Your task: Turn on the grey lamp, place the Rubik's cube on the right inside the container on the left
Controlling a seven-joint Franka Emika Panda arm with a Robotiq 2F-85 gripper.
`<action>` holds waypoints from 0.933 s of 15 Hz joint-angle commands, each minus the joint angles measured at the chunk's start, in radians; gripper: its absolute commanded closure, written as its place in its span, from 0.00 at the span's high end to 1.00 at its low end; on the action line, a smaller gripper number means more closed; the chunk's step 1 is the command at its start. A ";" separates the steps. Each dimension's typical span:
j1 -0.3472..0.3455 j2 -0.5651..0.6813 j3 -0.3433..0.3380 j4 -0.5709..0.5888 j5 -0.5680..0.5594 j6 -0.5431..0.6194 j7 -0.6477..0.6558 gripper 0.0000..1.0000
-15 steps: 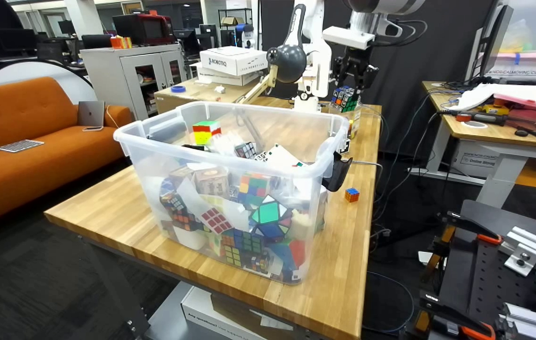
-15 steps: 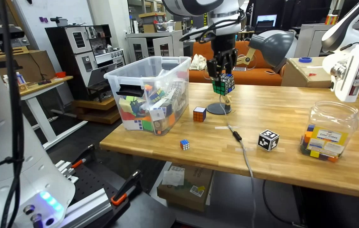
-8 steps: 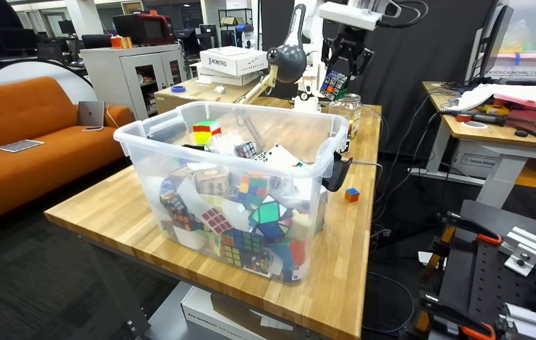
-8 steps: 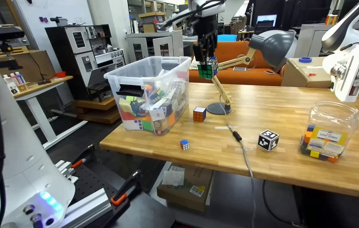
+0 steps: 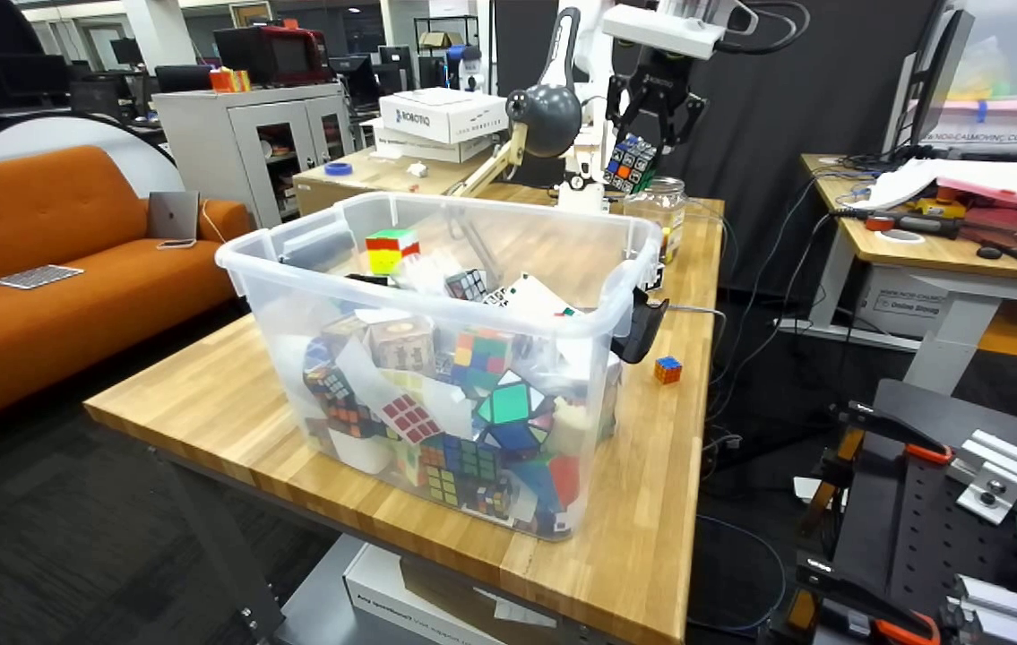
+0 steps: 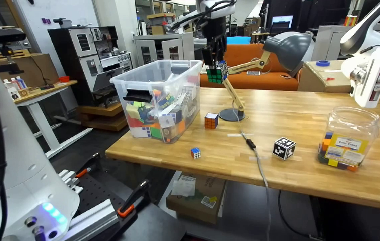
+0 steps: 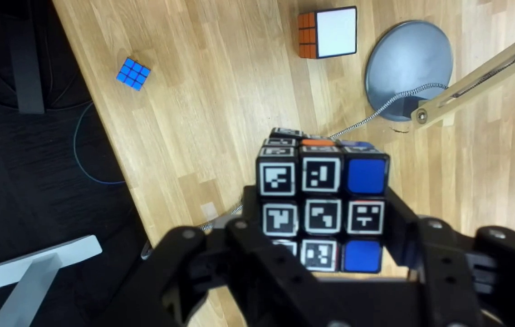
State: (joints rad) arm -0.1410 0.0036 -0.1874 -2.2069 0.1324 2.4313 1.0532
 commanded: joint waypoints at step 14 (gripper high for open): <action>0.117 -0.032 0.152 0.044 0.163 0.051 -0.438 0.38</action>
State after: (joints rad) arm -0.0276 -0.0022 -0.0463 -2.1825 0.2506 2.5168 0.7380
